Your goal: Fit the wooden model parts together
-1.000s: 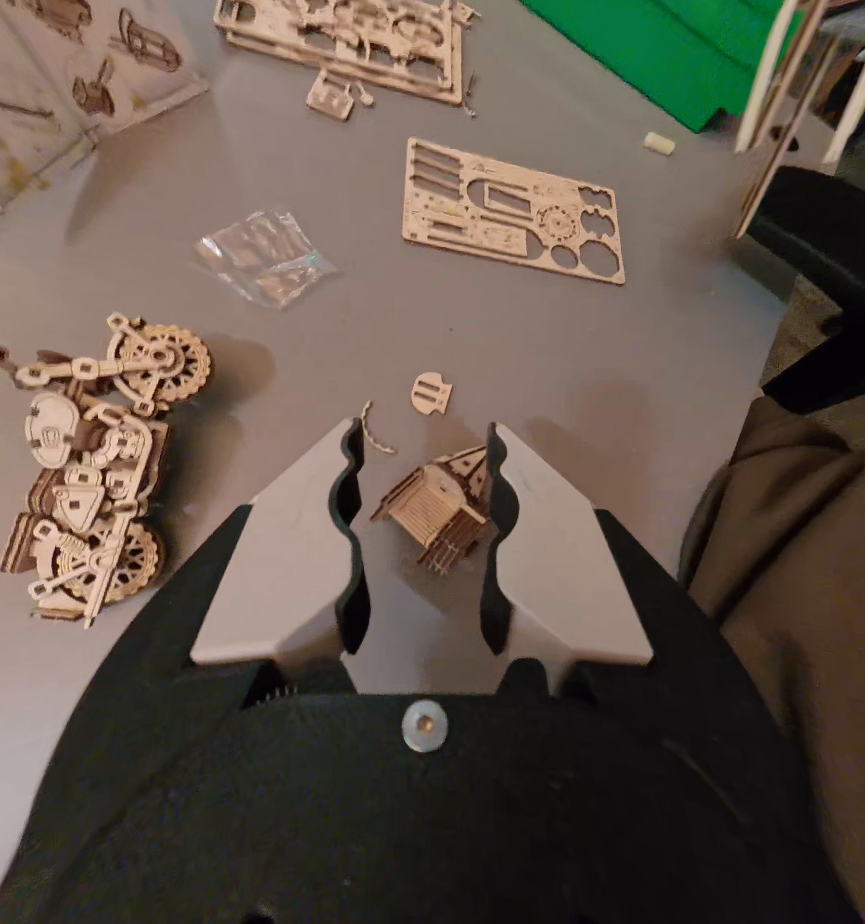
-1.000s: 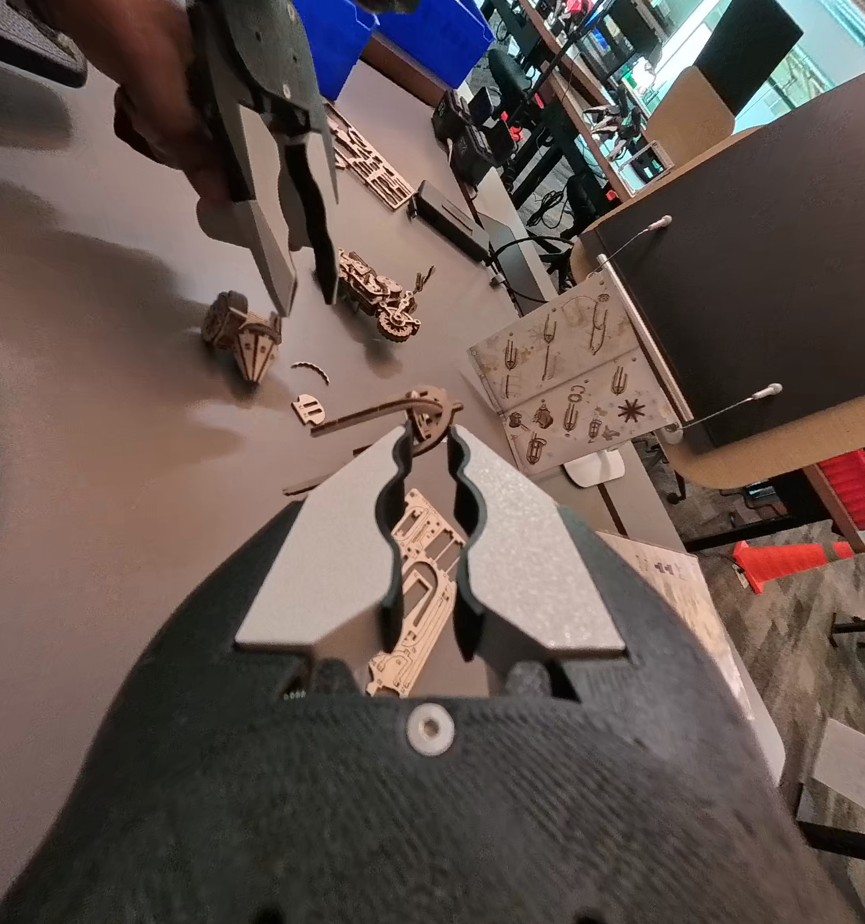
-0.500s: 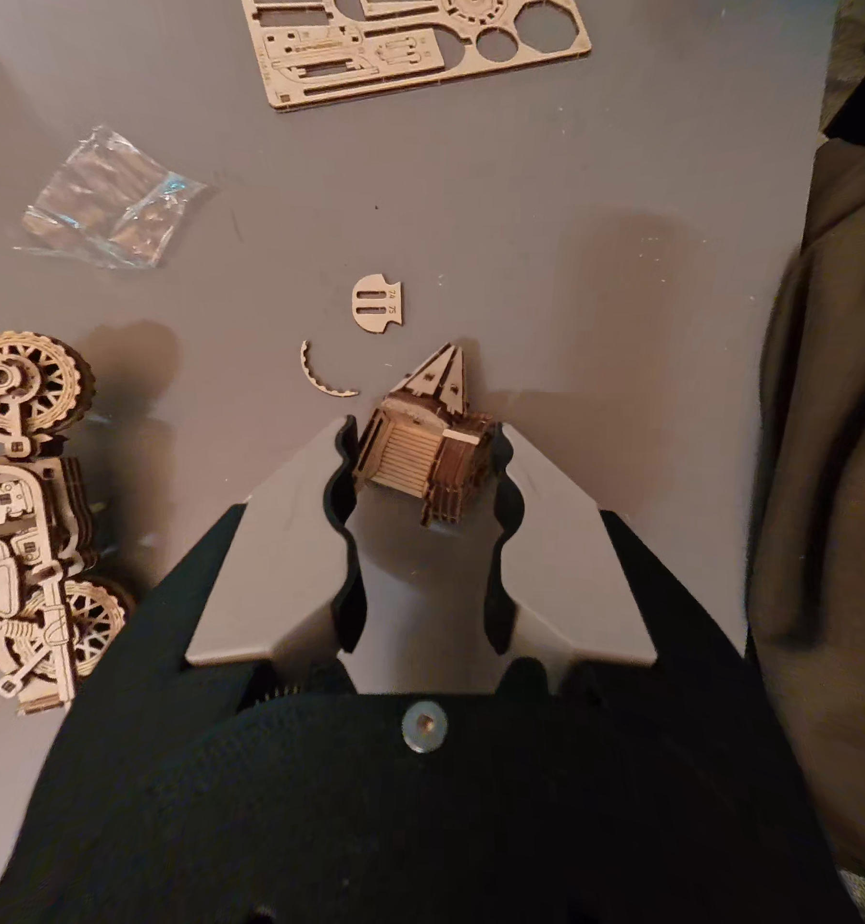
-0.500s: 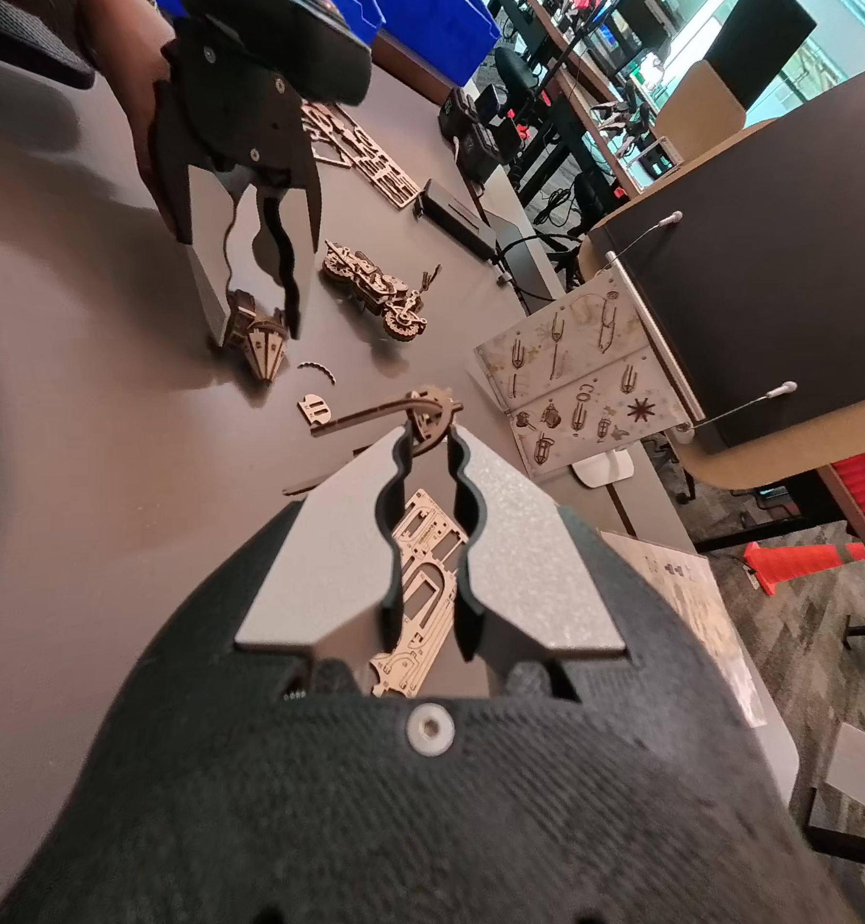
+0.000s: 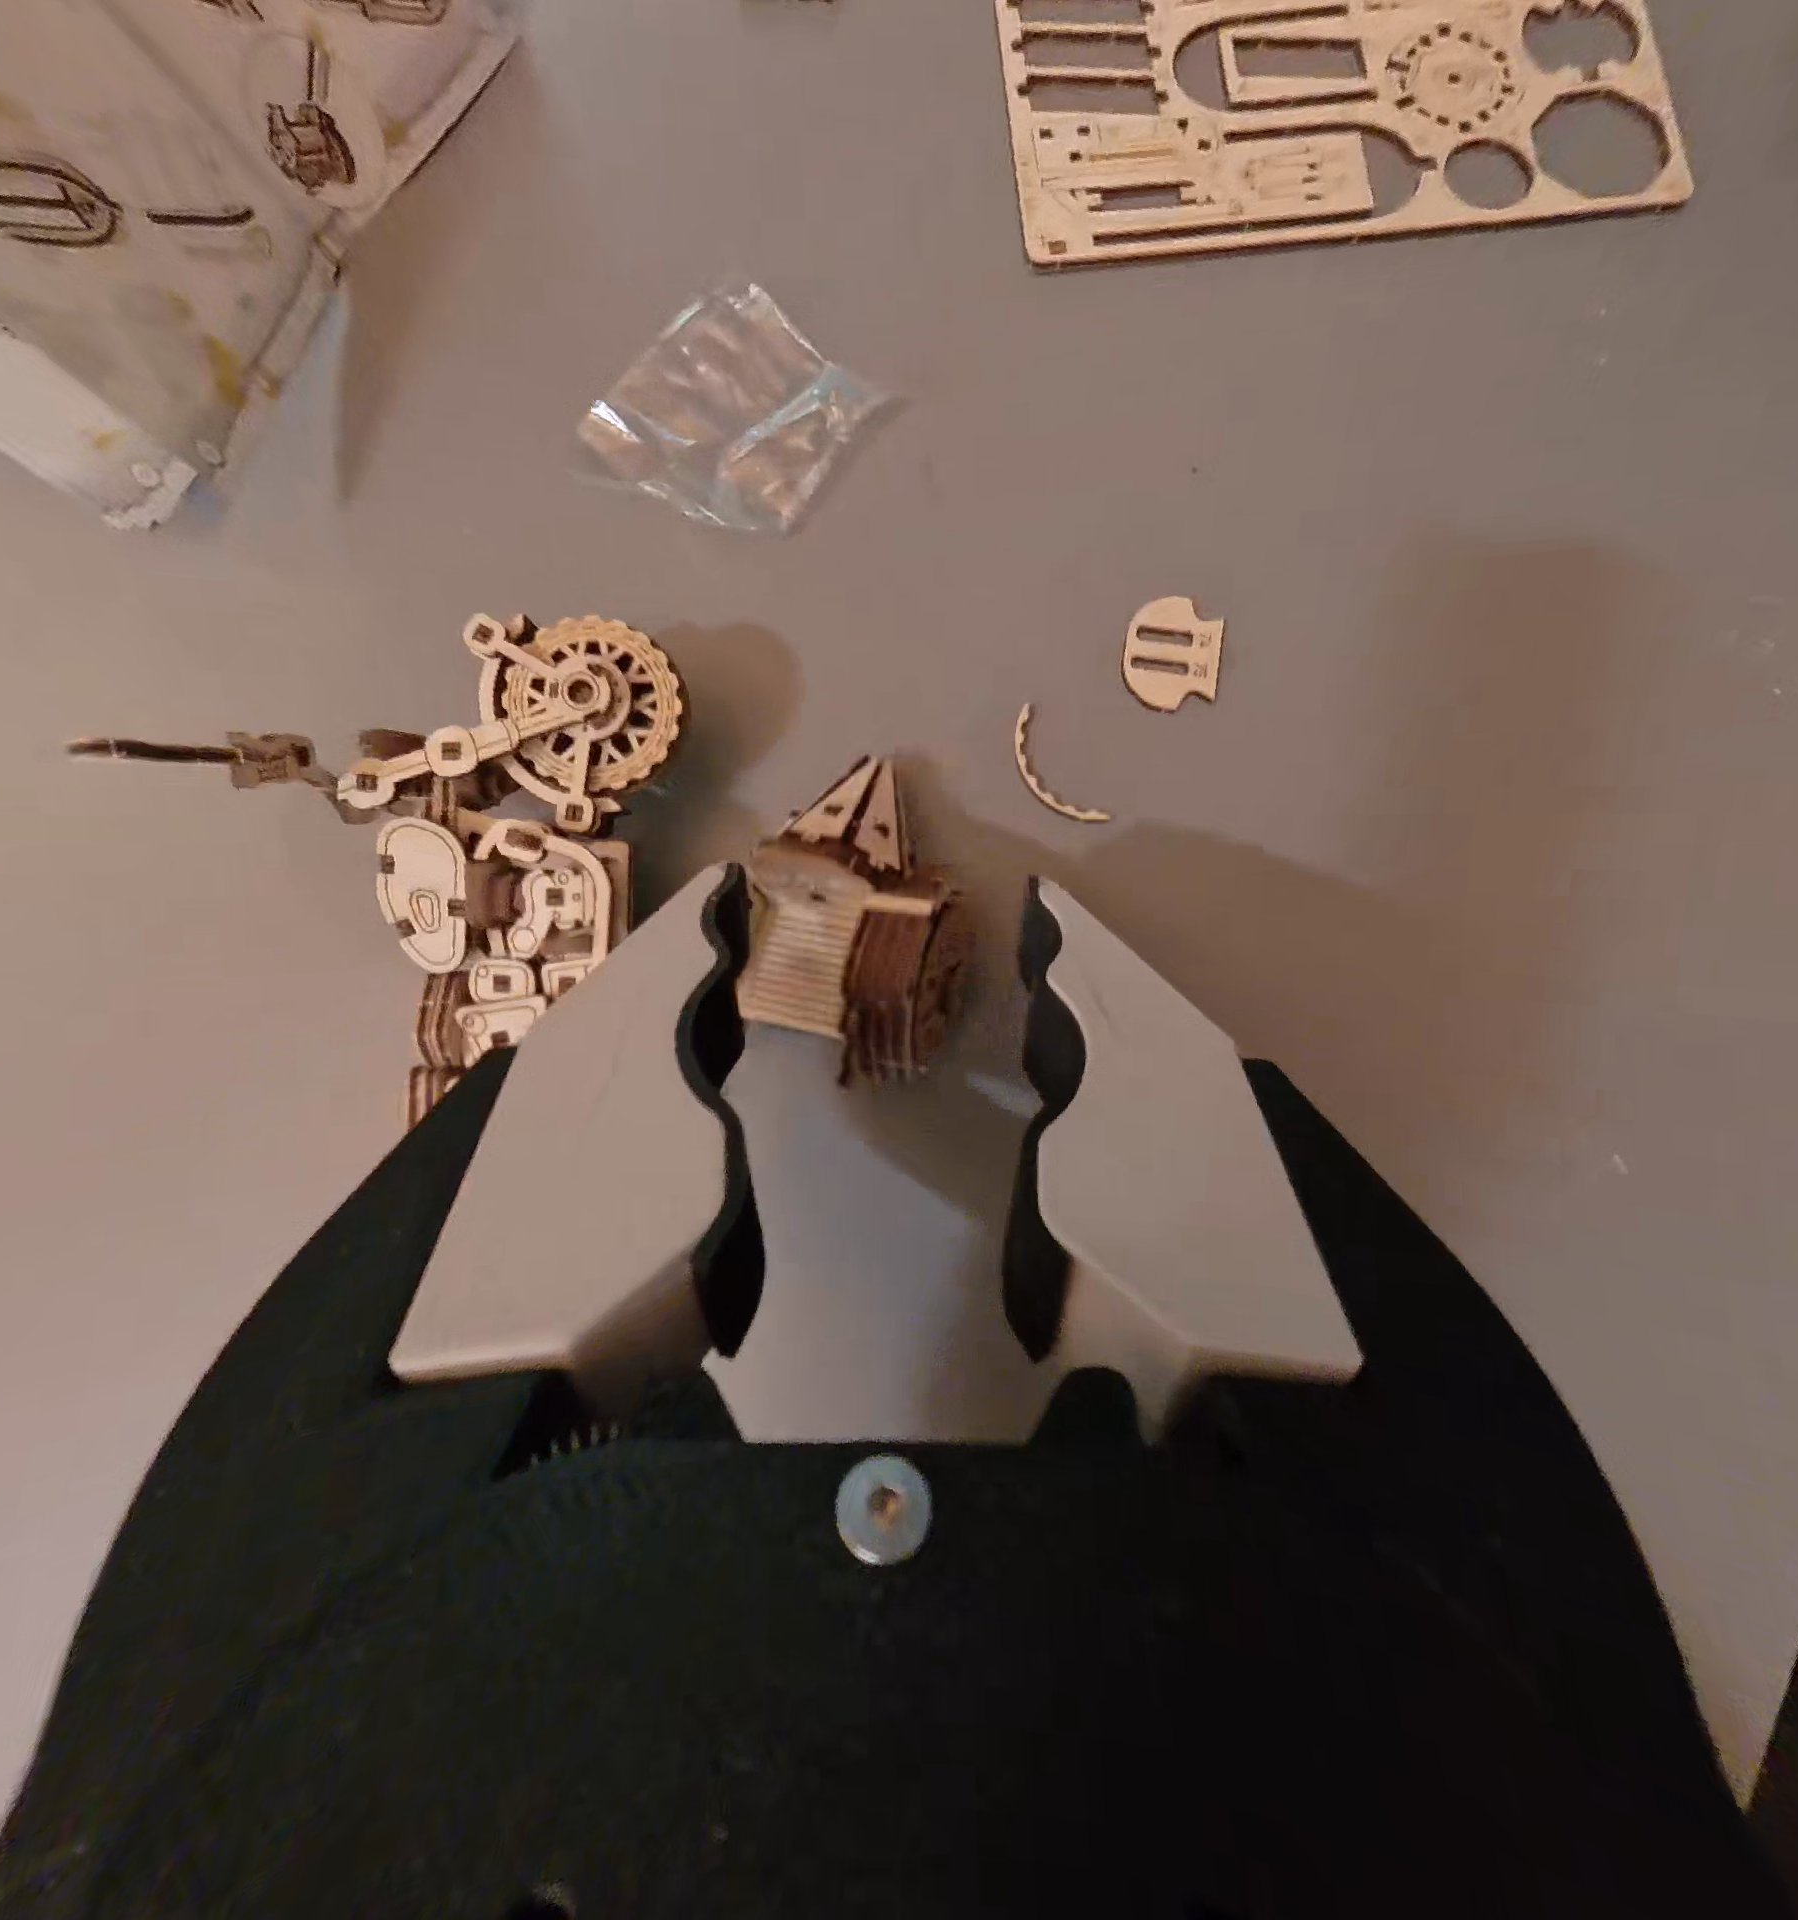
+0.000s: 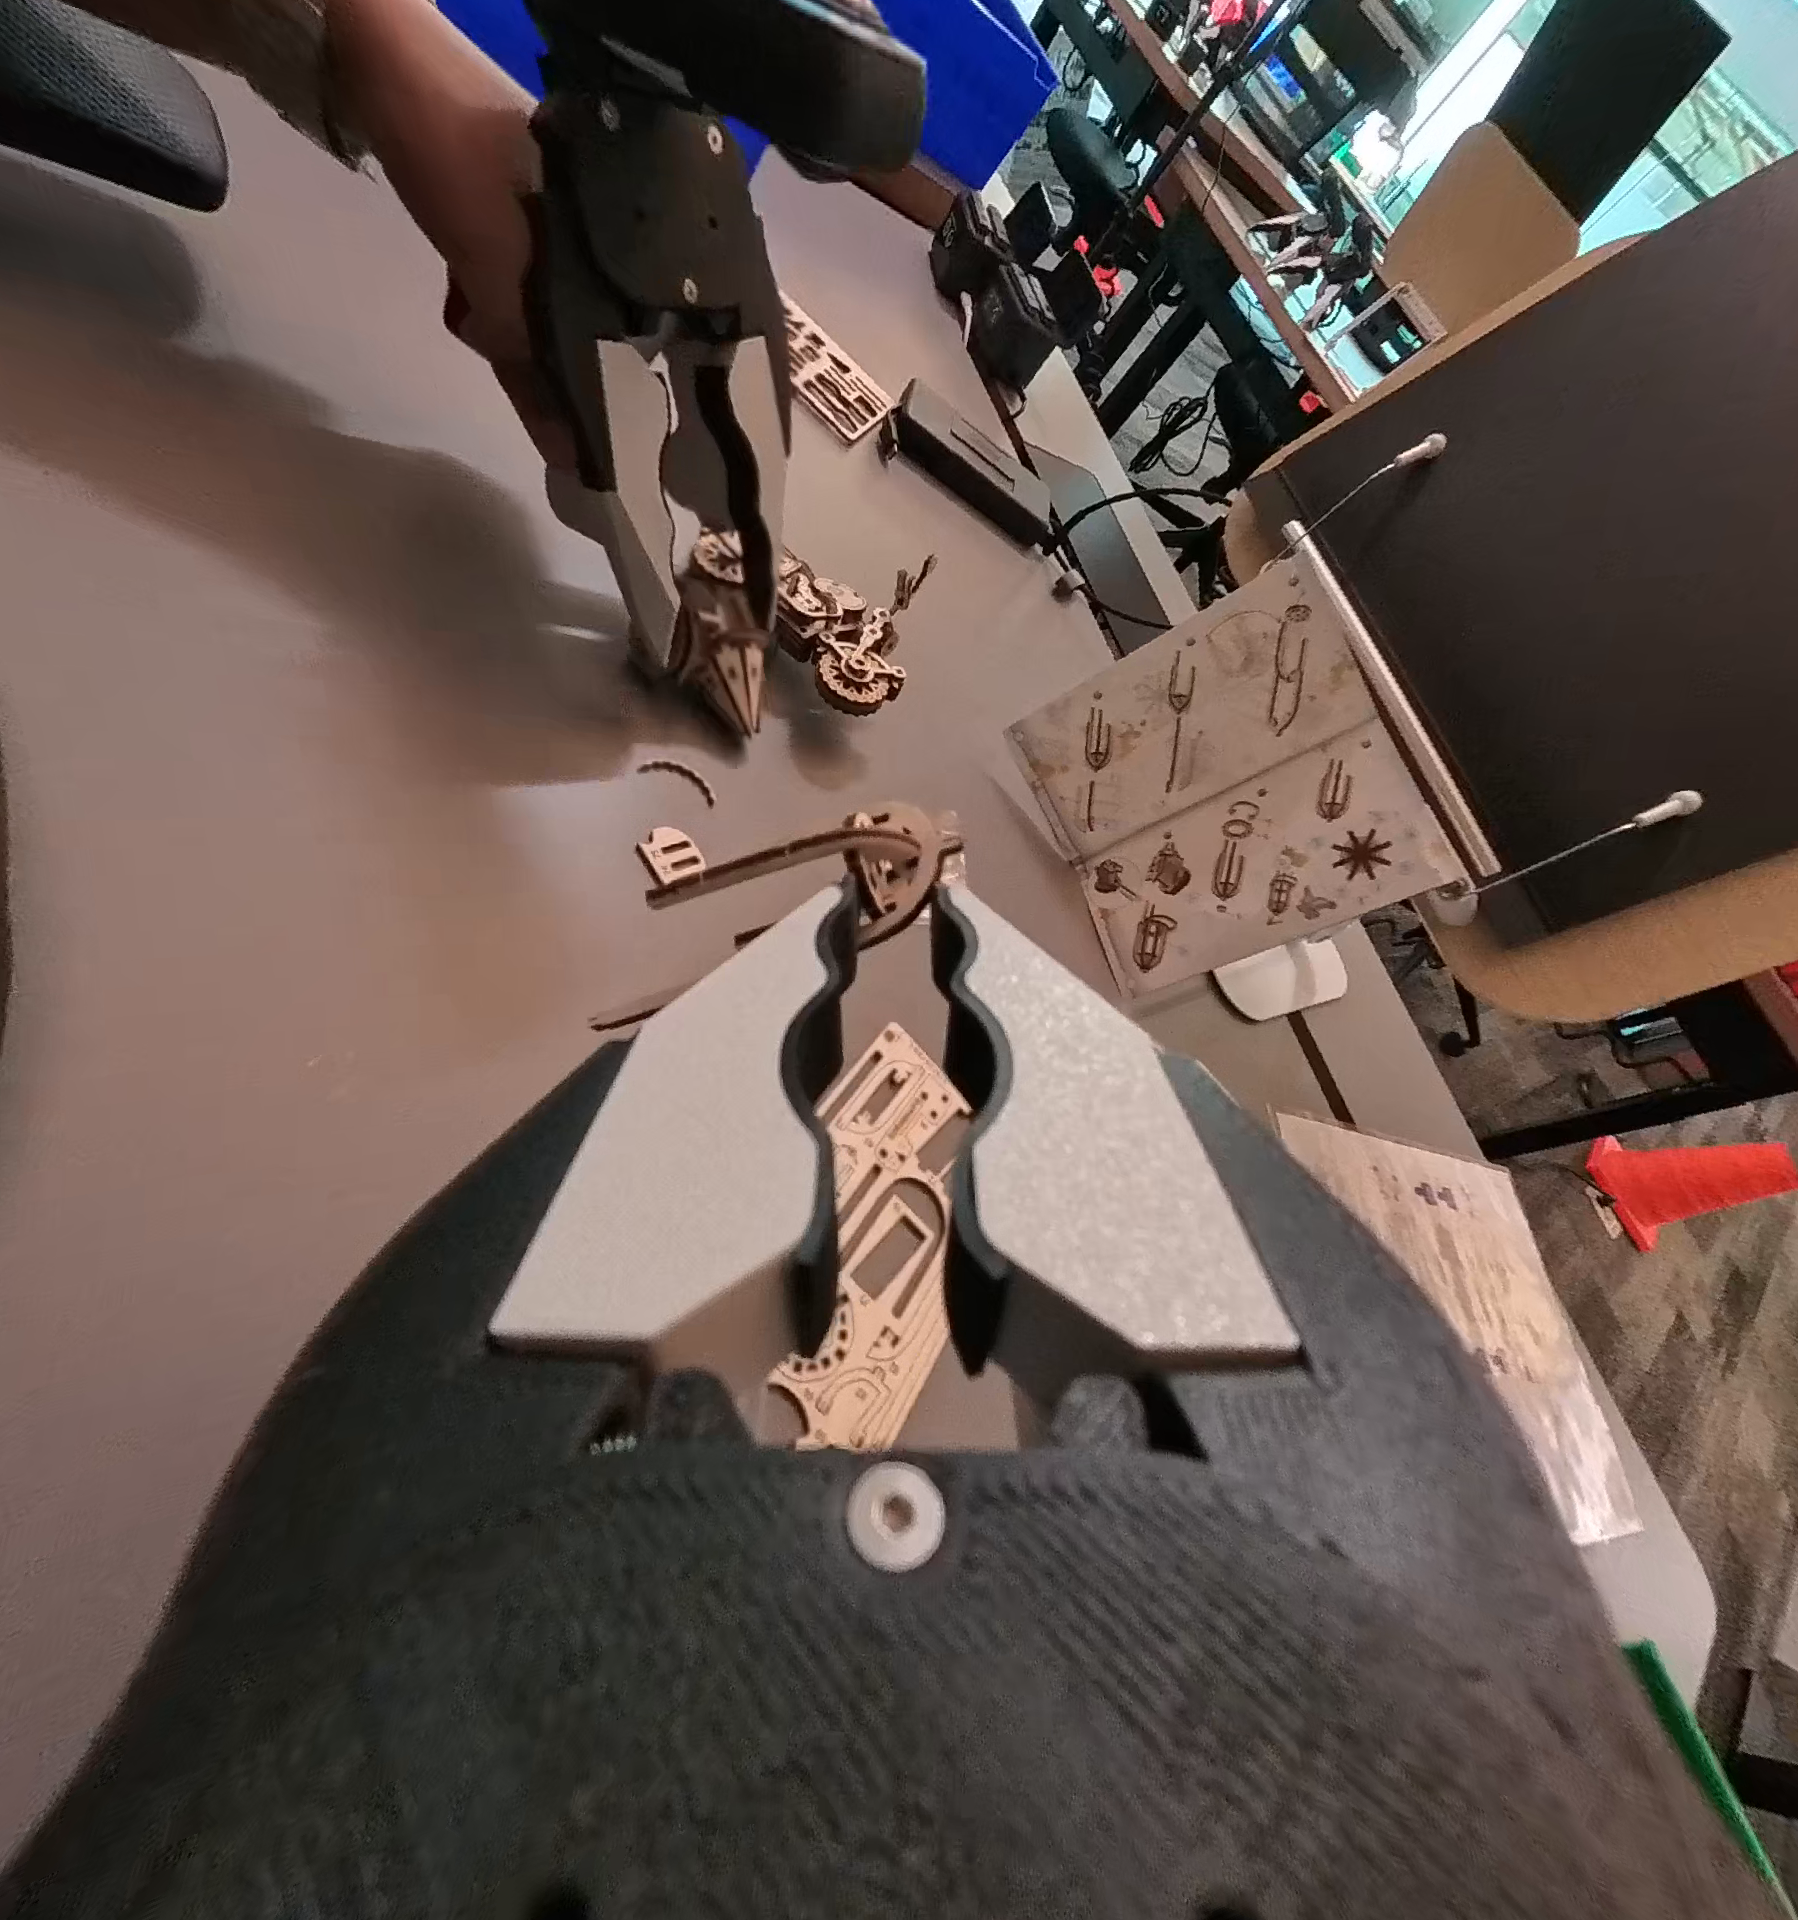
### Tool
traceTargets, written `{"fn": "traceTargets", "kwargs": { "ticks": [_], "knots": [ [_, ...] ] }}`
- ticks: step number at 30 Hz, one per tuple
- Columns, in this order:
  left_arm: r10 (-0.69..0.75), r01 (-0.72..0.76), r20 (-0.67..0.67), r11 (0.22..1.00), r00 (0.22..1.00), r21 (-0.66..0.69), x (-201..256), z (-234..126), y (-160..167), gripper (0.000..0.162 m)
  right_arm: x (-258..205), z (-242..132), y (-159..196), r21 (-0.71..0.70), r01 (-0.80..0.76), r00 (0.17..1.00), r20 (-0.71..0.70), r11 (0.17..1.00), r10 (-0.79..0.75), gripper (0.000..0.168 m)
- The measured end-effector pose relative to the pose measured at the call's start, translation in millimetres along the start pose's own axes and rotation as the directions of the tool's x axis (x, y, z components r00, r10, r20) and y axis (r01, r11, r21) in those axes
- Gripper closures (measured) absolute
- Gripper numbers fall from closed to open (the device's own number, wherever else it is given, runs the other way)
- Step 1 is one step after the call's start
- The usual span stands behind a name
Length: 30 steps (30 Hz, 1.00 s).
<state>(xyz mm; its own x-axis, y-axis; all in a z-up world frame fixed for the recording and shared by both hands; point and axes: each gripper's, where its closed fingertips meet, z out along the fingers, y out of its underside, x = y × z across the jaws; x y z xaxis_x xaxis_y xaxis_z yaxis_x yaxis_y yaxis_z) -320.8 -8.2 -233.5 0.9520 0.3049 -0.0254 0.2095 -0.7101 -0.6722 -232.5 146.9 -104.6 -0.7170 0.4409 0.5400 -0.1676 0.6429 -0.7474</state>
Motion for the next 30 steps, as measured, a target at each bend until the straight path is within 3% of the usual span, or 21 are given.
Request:
{"fn": "traceTargets", "kwargs": {
  "ticks": [1,6,9,13,17,23,26,30],
  "knots": [
    [-0.003,0.003,0.001,1.0,1.0,0.01,-0.2,0.3,-2.6,0.107,-0.5,0.8,0.3,0.002,-0.005,1.0,0.005,1.0,0.005,0.157],
    [0.006,-0.009,0.045,0.997,0.999,0.08,2.8,-11.6,-17.0,0.088,-6.3,6.2,0.7,0.031,-0.063,0.997,0.052,0.998,0.062,0.157],
    [0.005,-0.01,0.023,0.972,1.0,0.237,25.4,-27.9,-46.0,0.086,-15.3,10.7,-6.5,0.078,-0.132,0.986,0.114,0.988,0.123,0.157],
    [0.113,-0.066,-0.087,0.903,0.99,0.425,89.1,-41.1,-83.4,0.098,-34.8,20.3,-18.2,0.119,-0.224,0.956,0.221,0.967,0.194,0.157],
    [0.231,-0.175,-0.054,0.853,0.972,0.491,127.0,-42.9,-97.5,0.116,-56.7,31.3,-22.7,0.106,-0.26,0.929,0.3,0.96,0.218,0.156],
    [0.318,-0.285,0.001,0.848,0.948,0.446,137.5,-30.2,-83.3,0.12,-79.5,47.0,-16.8,0.044,-0.199,0.925,0.338,0.979,0.173,0.156],
    [0.329,-0.302,0.014,0.849,0.944,0.433,134.2,-27.0,-80.4,0.139,-88.5,53.7,-11.2,0.013,-0.18,0.919,0.359,0.984,0.164,0.156],
    [0.342,-0.305,-0.018,0.859,0.939,0.411,136.8,-22.3,-73.8,0.146,-92.2,57.6,-7.1,-0.005,-0.198,0.906,0.381,0.98,0.185,0.156]
  ]
}}
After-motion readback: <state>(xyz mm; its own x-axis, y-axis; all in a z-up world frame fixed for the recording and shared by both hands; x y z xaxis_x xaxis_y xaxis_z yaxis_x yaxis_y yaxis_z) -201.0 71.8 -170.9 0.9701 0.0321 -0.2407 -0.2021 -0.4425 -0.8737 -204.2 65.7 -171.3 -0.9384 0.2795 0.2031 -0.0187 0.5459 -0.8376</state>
